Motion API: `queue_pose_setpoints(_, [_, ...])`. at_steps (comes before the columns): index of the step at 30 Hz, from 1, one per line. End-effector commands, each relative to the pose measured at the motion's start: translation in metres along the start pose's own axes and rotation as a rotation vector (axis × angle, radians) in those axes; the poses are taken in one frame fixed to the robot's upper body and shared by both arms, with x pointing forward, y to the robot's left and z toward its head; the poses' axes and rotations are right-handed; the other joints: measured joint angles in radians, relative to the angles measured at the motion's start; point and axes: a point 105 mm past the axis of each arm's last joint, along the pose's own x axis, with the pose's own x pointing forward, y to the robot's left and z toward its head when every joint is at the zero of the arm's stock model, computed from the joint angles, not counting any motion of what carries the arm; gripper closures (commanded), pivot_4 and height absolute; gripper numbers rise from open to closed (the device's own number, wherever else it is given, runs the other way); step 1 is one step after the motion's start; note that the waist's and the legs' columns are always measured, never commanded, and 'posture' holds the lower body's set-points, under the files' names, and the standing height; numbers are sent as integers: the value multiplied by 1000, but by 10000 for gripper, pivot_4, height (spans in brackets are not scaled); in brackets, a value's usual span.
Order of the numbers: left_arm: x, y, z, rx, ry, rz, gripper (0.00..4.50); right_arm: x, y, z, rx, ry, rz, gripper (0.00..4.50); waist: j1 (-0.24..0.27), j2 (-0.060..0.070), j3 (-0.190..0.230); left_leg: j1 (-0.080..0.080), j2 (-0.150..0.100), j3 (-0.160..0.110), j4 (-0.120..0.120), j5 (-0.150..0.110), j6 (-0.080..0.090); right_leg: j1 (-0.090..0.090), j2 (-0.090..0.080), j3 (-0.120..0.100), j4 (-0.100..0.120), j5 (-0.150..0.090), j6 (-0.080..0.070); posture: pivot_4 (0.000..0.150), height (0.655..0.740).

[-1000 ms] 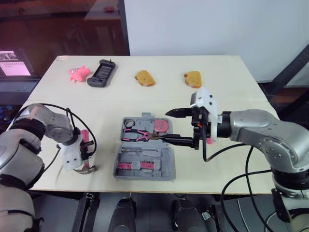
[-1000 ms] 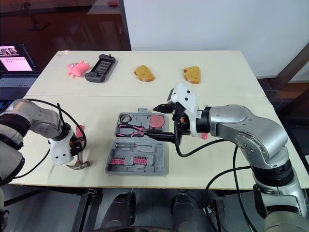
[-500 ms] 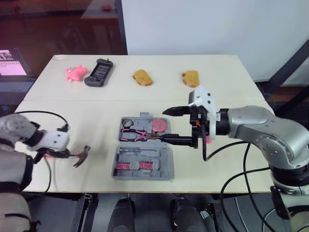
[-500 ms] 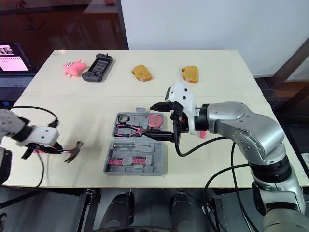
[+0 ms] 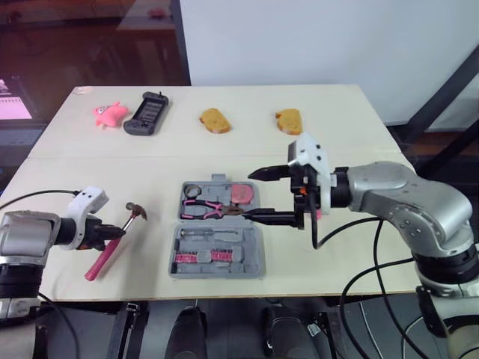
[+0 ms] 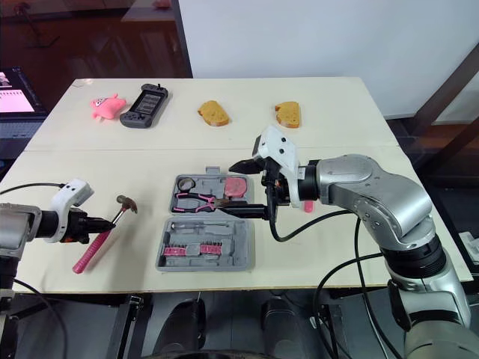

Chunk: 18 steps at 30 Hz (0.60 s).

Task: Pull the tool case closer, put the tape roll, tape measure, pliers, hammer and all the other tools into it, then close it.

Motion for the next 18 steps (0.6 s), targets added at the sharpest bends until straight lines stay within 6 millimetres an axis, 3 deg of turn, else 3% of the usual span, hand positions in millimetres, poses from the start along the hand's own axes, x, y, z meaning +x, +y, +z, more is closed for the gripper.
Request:
queue_pose_setpoints(1, [-6, -9, 7, -29, -33, 35, 44344, -1, 4, 9, -40, -25, 5, 0, 1, 0, 0, 0, 0, 0, 0, 0, 0, 0, 0, 0, 0, 0, 0, 1500, 7207])
queue_pose_setpoints(5, [2, -14, -1, -28, -21, 71, 44350, -1, 5, 9, -39, -26, 4, 0, 0, 0, 0, 0, 0, 0, 0, 0, 0, 0, 0, 0, -1, 0, 0, 1500, 7207])
queue_pose_setpoints(14, [19, 0, -11, -127, -44, 209, 44353, 0, 4, 10, -42, -24, 1, 0, 6, -2, 0, -1, 0, 0, 2, 0, 0, 0, 0, 0, -1, 0, 0, 1500, 7207])
queue_pose_setpoints(18, [21, -2, -7, -165, -80, 208, 25307, 0, 4, 10, -43, -23, 2, 0, 6, -2, 0, -1, 0, 0, 2, 0, 0, 0, 0, 0, -1, 0, 0, 1500, 7207])
